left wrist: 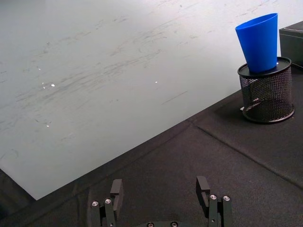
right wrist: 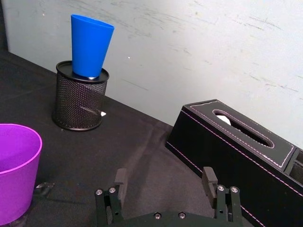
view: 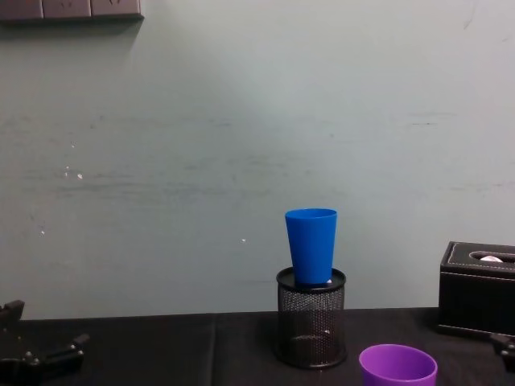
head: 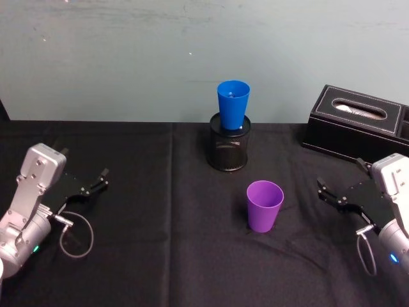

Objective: Pick up one cup with a gripper and tap it against the other cup.

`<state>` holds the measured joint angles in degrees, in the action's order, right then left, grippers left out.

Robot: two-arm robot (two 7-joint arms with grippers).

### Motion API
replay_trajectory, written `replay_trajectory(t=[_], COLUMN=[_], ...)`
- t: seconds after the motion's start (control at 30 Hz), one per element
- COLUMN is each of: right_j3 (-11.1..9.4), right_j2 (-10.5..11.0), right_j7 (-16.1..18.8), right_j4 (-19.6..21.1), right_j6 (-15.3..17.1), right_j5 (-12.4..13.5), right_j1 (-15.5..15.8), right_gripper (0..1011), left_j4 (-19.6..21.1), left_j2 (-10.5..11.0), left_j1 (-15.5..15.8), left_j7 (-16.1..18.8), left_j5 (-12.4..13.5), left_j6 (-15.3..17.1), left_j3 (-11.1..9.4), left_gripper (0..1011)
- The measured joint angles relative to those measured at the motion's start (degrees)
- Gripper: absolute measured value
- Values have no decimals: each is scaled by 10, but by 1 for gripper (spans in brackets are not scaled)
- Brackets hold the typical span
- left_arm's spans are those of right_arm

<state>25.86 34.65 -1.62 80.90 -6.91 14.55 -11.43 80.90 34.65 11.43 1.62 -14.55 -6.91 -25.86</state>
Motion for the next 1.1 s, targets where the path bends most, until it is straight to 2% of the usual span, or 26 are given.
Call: replay_trajectory(t=[0.63, 1.1], right_j3=[0, -28], right_j2=[0, 2], right_j7=[0, 47], right_j4=[0, 22], right_j6=[0, -12], right_j5=[0, 17], right_j1=[0, 31], right_gripper=[1003, 1003], left_j4=[0, 0], left_j2=[0, 0], left_j1=[0, 0], left_j7=[0, 0], left_j5=[0, 0], left_j6=[0, 0], left_j3=[0, 0], left_gripper=[1011, 1012])
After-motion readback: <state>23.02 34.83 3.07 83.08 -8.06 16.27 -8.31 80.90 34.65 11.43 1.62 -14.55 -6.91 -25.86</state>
